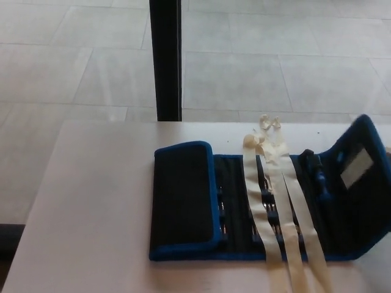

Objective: The robot uses its right hand to lift an edge of the toolkit kept in middle of the desk and make one fold in it

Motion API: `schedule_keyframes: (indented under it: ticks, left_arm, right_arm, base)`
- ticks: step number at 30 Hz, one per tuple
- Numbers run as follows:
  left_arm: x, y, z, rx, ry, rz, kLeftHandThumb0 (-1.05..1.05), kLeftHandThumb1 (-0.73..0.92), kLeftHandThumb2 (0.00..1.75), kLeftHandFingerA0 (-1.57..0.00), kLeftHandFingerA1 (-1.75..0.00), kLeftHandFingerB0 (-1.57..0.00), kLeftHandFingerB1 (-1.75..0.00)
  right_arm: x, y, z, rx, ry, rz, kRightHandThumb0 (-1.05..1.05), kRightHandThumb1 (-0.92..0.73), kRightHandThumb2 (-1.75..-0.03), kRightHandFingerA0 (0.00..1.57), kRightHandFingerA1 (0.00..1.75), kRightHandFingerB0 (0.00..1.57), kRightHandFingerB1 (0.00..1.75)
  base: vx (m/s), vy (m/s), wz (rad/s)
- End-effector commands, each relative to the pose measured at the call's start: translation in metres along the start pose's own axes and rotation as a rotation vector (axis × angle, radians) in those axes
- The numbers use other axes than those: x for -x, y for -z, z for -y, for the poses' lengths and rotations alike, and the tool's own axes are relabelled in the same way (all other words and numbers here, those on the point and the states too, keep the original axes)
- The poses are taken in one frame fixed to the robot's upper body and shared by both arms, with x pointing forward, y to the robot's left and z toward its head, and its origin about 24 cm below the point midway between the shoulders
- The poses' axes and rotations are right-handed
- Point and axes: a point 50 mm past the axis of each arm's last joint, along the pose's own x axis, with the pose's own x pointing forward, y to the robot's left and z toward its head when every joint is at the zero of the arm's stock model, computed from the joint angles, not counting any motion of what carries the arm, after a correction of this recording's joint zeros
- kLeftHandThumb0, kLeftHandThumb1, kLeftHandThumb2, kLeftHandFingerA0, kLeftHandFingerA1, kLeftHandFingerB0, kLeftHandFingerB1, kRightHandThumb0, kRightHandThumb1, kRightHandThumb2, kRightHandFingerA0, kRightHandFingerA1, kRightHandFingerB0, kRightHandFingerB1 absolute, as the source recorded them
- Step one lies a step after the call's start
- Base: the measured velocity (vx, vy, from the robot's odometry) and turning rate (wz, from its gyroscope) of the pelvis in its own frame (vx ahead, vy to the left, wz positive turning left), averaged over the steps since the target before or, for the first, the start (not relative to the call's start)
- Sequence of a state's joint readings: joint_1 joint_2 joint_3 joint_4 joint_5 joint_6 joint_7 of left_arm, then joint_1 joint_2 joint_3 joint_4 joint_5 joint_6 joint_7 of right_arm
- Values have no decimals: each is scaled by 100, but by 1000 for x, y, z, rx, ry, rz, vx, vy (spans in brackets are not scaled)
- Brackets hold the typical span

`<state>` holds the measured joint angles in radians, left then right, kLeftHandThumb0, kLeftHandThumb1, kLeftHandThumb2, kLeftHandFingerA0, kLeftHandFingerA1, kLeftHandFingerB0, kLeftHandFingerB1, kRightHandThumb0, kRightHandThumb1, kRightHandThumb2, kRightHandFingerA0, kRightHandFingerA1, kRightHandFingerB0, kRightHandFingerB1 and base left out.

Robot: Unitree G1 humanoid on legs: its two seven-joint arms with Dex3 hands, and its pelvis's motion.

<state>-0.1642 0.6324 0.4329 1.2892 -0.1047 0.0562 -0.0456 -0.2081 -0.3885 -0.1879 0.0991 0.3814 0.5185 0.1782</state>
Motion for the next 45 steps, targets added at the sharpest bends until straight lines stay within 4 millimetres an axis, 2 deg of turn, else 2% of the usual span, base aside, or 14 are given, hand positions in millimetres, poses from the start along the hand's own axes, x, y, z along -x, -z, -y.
schedule_keyframes:
  ticks: [1,3,4,15,16,22,23,25,30,31,34,40,44,45]
  left_arm:
    - [0,-4,-8,-11,-14,6,-77,90,66,-51,-67,-37,-50]
    - [0,-4,-8,-7,-15,-2,-74,69,108,-44,-68,-32,-58]
    - [0,-4,-8,-2,-15,-2,-77,91,65,-50,-69,-39,-50]
    - [0,-9,-6,-9,-13,7,-76,90,67,-48,-67,-39,-51]
    - [0,-9,-6,-4,-11,9,-74,69,107,-47,-71,-36,-60]
    - [0,-12,-5,-28,-7,18,-75,91,66,-48,-67,-37,-50]
    - [0,-12,-5,-33,-4,23,-73,70,108,-44,-69,-33,-59]
    - [0,-13,-5,-35,-4,25,-75,91,67,-49,-66,-37,-50]
    - [0,-14,-6,-22,-5,27,-76,91,67,-45,-66,-33,-49]
    - [0,-15,-6,-26,-6,30,-73,70,108,-45,-69,-32,-58]
    - [0,-15,-6,-24,0,30,-75,91,67,-42,-65,-33,-49]
    - [0,-15,-8,-26,1,32,-76,92,67,-45,-66,-33,-50]
    - [0,-16,-9,-28,-1,31,-76,92,69,-44,-65,-34,-50]
    - [0,-16,-9,-22,-4,31,-73,69,108,-44,-69,-31,-58]
  right_arm:
    - [5,-5,-20,1,-99,6,-61,-58,-92,56,59,39,52]
    - [7,-8,-26,23,-106,28,-61,-59,-92,56,59,39,52]
    - [7,-8,-27,38,-109,33,-57,-74,-63,65,46,45,40]
    - [-1,9,-24,138,-41,-35,-56,-74,-63,65,47,46,41]
    - [-3,11,-25,139,-32,-45,-56,-74,-63,65,48,47,42]
    - [-14,17,-46,294,-62,-51,-61,-60,-94,61,62,42,54]
    - [-16,20,-51,306,-65,-60,-61,-59,-94,62,62,42,54]
    - [-19,24,-59,329,-63,-78,-59,-73,-63,70,51,52,40]
    - [-25,28,-84,379,-113,-69,-59,-73,-62,69,52,49,40]
    - [-24,28,-92,381,-129,-54,-60,-72,-62,66,52,49,40]
    - [-21,27,-99,411,-149,-35,-61,-72,-62,67,56,49,41]
    - [-15,27,-84,443,-150,-38,-61,-58,-97,58,66,43,55]
    - [-9,14,-65,446,-104,-31,-62,-74,-62,65,52,49,40]
    - [-7,9,-58,438,-88,-18,-61,-60,-97,59,65,37,53]
  base:
    - [0,0,0]
    - [0,0,9]
    - [0,0,7]
    - [0,0,1]
    - [0,0,0]
    - [0,0,0]
    - [0,0,0]
    - [0,0,0]
    - [0,0,0]
    - [0,0,0]
    - [0,0,0]
    - [0,0,0]
    - [0,0,4]
    - [0,0,7]
